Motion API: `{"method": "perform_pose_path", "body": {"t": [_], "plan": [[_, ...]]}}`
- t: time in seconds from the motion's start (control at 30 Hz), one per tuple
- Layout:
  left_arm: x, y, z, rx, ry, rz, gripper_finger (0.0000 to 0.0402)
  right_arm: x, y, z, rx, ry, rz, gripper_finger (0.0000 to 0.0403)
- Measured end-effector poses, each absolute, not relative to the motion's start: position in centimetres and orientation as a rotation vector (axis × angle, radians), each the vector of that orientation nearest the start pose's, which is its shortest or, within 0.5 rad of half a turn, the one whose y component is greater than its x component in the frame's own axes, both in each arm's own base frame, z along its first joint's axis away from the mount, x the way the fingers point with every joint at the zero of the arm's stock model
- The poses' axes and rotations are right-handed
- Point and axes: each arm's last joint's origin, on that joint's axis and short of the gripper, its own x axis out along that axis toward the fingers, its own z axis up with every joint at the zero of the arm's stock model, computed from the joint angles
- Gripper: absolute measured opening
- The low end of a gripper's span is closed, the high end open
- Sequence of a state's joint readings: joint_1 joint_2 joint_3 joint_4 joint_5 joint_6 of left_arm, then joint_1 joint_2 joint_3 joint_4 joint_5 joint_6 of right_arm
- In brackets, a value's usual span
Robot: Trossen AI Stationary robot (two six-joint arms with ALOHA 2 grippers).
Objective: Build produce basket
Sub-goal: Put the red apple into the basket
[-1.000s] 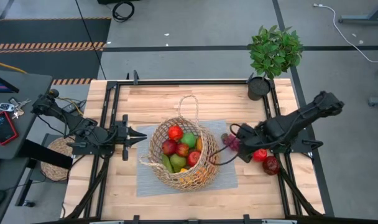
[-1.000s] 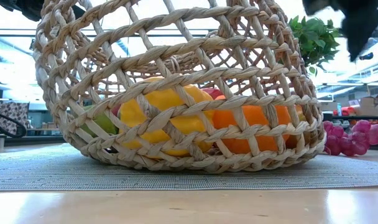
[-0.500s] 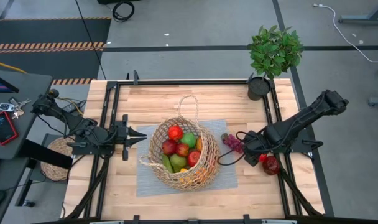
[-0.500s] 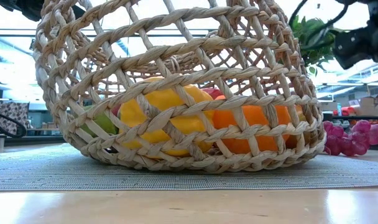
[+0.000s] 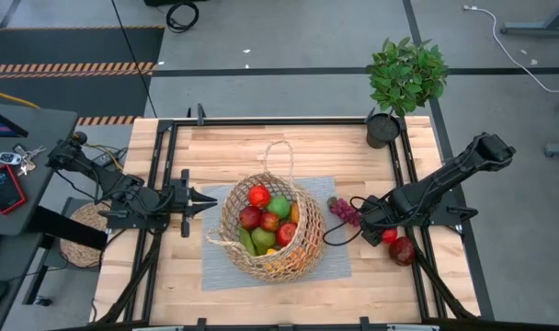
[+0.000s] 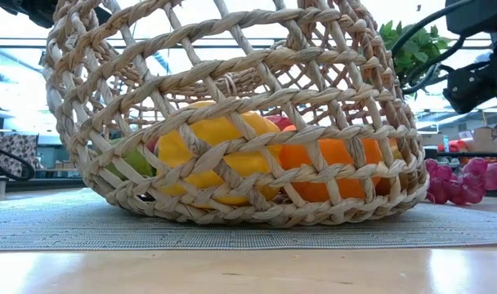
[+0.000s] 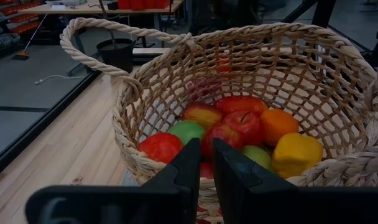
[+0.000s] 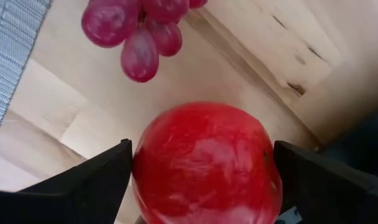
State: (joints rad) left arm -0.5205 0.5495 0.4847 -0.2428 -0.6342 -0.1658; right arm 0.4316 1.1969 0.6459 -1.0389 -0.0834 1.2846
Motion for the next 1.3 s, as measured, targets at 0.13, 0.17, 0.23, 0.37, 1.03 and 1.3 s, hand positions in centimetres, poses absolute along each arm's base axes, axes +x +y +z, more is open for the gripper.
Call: {"method": "perform_pose_path", "body": {"t": [0.13, 0.17, 0.23, 0.37, 1.03, 1.3], "plan": [[12.1, -5.0, 25.8, 0.003, 0.247, 0.134, 0.0048, 14.6, 7.0, 17.5, 0.705, 1.544, -0.642, 0.0380], [12.1, -5.0, 25.8, 0.003, 0.247, 0.134, 0.0048, 14.6, 7.0, 17.5, 0.706, 1.544, -0.641, 0.0377], [12.1, -5.0, 25.8, 0.003, 0.247, 0.134, 0.0048, 14.6, 7.0, 17.5, 0.710, 1.551, -0.635, 0.0368], [12.1, -5.0, 25.8, 0.003, 0.247, 0.134, 0.0048, 14.6, 7.0, 17.5, 0.704, 1.554, -0.628, 0.0345], [12.1, -5.0, 25.8, 0.003, 0.247, 0.134, 0.0048, 17.1, 6.8, 25.4, 0.476, 1.273, -0.626, 0.0313], [12.1, -5.0, 25.8, 0.003, 0.247, 0.134, 0.0048, 19.7, 6.7, 32.8, 0.287, 0.736, -0.650, 0.0320]]}}
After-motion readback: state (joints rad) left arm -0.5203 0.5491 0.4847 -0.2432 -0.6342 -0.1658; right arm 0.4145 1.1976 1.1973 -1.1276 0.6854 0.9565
